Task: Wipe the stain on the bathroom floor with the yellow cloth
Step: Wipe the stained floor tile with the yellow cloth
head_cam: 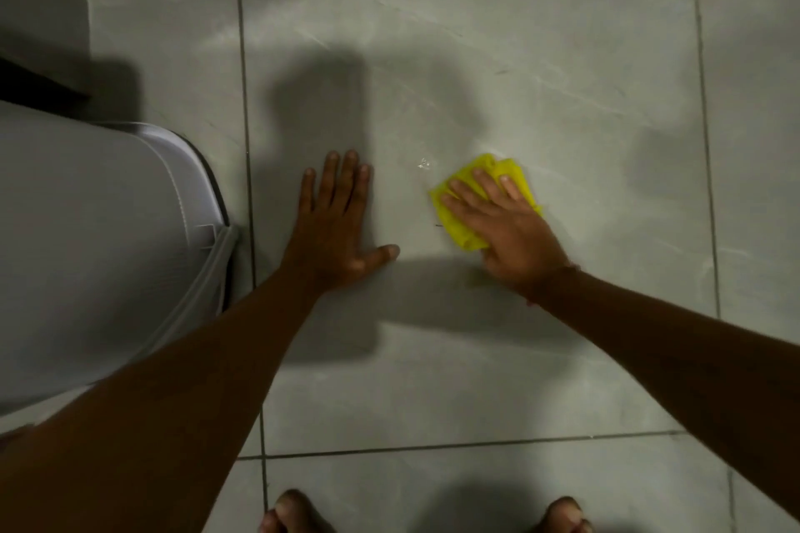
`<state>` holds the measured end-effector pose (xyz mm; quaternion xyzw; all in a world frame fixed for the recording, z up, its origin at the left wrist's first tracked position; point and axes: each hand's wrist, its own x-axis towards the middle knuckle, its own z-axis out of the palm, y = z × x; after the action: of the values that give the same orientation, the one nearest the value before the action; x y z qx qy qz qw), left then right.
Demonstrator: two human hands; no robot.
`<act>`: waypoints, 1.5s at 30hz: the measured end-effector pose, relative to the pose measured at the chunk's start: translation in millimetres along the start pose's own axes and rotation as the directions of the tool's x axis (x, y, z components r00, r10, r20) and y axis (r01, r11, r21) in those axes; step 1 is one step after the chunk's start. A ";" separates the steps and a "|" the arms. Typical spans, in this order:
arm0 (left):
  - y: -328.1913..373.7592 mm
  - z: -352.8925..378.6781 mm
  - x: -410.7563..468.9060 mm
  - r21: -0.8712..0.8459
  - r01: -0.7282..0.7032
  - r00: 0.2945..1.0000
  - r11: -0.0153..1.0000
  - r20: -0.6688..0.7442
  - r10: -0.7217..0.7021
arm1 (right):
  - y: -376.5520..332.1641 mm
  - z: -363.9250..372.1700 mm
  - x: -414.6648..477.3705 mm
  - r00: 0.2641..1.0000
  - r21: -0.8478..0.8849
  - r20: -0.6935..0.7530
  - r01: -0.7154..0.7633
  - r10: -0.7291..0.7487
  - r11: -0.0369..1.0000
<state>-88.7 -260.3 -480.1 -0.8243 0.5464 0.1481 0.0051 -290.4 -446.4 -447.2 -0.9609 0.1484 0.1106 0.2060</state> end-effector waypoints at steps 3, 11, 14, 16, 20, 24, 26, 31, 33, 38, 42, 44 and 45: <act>1.1 4.1 -2.5 0.026 -0.023 0.998 0.999 -0.059 0.025 | 29.3 -9.2 2.3 0.984 -0.026 -0.083 -0.163 0.160 0.986; 0.5 8.6 -1.9 0.056 -0.035 0.996 0.998 -0.078 0.039 | 1.9 -3.0 15.8 1.000 -0.008 -0.015 0.022 -0.022 1.000; -0.2 11.1 -2.1 0.053 -0.031 0.995 0.998 -0.090 0.036 | 24.6 -16.0 23.4 0.979 -0.003 -0.087 -0.186 0.185 0.983; -2.0 12.0 -1.8 0.057 -0.041 0.995 0.998 -0.089 0.046 | 15.4 -22.1 65.4 0.917 0.011 -0.128 -0.379 0.378 0.925; -4.0 9.7 0.6 0.067 -0.055 0.995 0.996 -0.082 0.061 | -10.5 -7.7 57.0 0.999 -0.032 0.004 -0.037 0.037 0.999; -1.7 12.3 -1.8 0.074 -0.051 0.994 0.996 -0.091 0.057 | 11.3 -10.5 27.7 0.999 -0.027 -0.032 -0.026 0.025 0.999; -4.5 14.7 -0.3 0.074 -0.049 0.994 0.996 -0.095 0.056 | 1.2 -16.5 73.0 0.946 -0.005 -0.118 -0.304 0.302 0.953; -3.7 12.9 0.6 0.036 -0.054 0.995 0.998 -0.080 0.057 | -26.8 -6.9 58.1 0.995 -0.081 0.036 0.098 -0.095 0.992; -3.6 13.9 -1.8 0.029 -0.050 0.995 0.998 -0.084 0.052 | -2.0 -16.5 27.8 0.984 -0.075 0.074 0.167 -0.161 0.983; -5.7 16.0 -1.3 0.027 -0.050 0.995 0.998 -0.083 0.052 | -8.0 -24.1 77.9 0.968 -0.059 -0.065 -0.248 0.244 0.967; -4.6 11.5 0.0 -0.001 -0.045 0.996 0.999 -0.082 0.045 | -20.4 -4.4 18.2 0.954 -0.091 0.178 0.262 -0.243 0.961; -3.5 12.4 -2.2 0.008 -0.047 0.995 0.999 -0.089 0.047 | 1.8 -14.7 7.1 0.965 -0.100 0.145 0.234 -0.218 0.967; -2.7 12.7 -1.8 0.017 -0.048 0.994 0.999 -0.093 0.049 | 8.9 -18.8 16.2 0.987 -0.098 0.096 0.138 -0.129 0.986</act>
<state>-89.9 -255.5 -492.2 -0.8168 0.5670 0.1053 -0.0182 -275.4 -466.1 -438.2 -0.9722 0.0684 0.1469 0.1691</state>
